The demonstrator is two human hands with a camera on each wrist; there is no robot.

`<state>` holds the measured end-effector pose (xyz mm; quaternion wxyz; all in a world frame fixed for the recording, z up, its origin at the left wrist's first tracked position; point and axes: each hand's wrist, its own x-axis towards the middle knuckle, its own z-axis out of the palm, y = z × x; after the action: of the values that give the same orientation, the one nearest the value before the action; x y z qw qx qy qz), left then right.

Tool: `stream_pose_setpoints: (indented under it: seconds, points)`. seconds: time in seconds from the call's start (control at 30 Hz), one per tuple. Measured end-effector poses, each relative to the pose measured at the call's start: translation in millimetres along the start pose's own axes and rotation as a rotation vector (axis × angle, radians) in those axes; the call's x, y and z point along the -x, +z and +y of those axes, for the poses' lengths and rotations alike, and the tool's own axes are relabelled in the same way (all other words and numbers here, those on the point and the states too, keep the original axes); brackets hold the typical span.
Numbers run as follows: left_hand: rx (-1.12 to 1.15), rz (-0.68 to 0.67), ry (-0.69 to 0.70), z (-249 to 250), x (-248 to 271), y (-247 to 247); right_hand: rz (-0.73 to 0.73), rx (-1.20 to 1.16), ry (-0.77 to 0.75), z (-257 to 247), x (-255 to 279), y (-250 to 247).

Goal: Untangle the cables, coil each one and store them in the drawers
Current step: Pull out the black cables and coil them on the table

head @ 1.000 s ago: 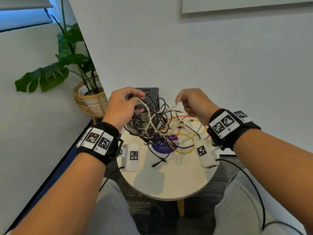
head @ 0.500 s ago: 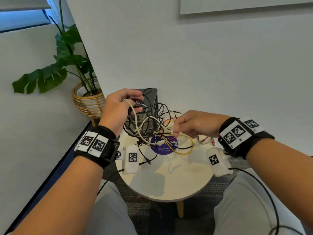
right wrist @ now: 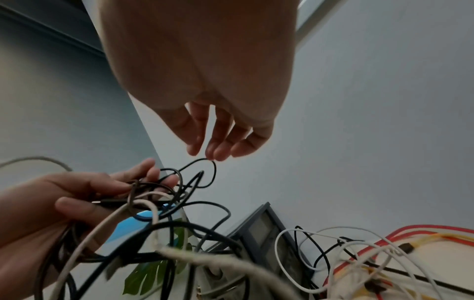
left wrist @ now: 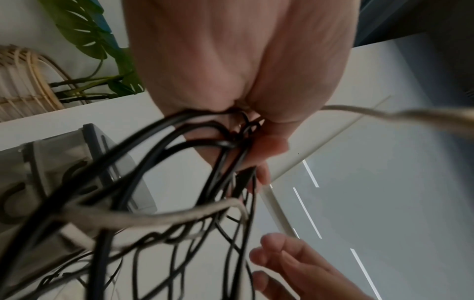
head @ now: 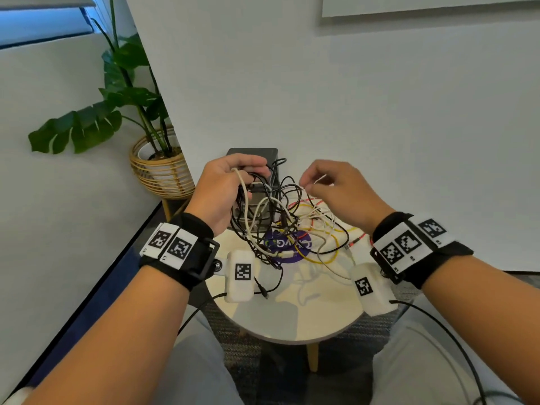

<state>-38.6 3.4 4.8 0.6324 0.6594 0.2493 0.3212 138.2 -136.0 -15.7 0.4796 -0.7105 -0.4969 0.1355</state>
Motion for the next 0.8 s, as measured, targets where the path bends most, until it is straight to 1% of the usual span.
stream_pose_setpoints:
  seconds: [0.07,0.17,0.23,0.3,0.4,0.5,0.57,0.67,0.73,0.8]
  points:
    - [0.021,-0.042,0.014,4.2,1.9,2.5,0.062,-0.059,-0.014,-5.7,-3.9,-2.9]
    - [0.063,-0.120,0.025,9.7,7.0,7.3,0.075,-0.081,0.028,-7.0,-10.9,-5.4]
    - [0.048,-0.154,0.044,10.7,9.0,8.7,0.015,-0.068,0.053,-5.6,-13.2,-5.8]
    - [0.032,-0.168,0.062,9.3,9.2,9.2,-0.085,-0.059,0.062,-2.7,-13.2,-2.8]
    - [0.041,-0.164,0.075,5.0,9.4,10.0,-0.246,-0.135,0.068,3.9,-9.5,4.0]
    - [0.047,-0.149,0.084,2.0,10.7,10.2,-0.301,-0.182,0.057,9.5,-6.8,9.1]
    - [0.045,-0.143,0.078,1.0,11.6,10.4,-0.307,-0.156,0.026,11.0,-5.9,13.1]
    - [0.000,-0.138,0.067,-1.0,11.7,9.9,-0.300,-0.042,-0.033,10.8,-6.4,18.2]
    - [-0.077,-0.143,0.079,-3.4,11.9,6.8,-0.235,-0.004,-0.051,12.2,-9.4,18.0]
    - [-0.163,-0.163,0.091,-6.6,13.2,3.8,-0.156,-0.023,-0.047,10.5,-11.7,16.0]
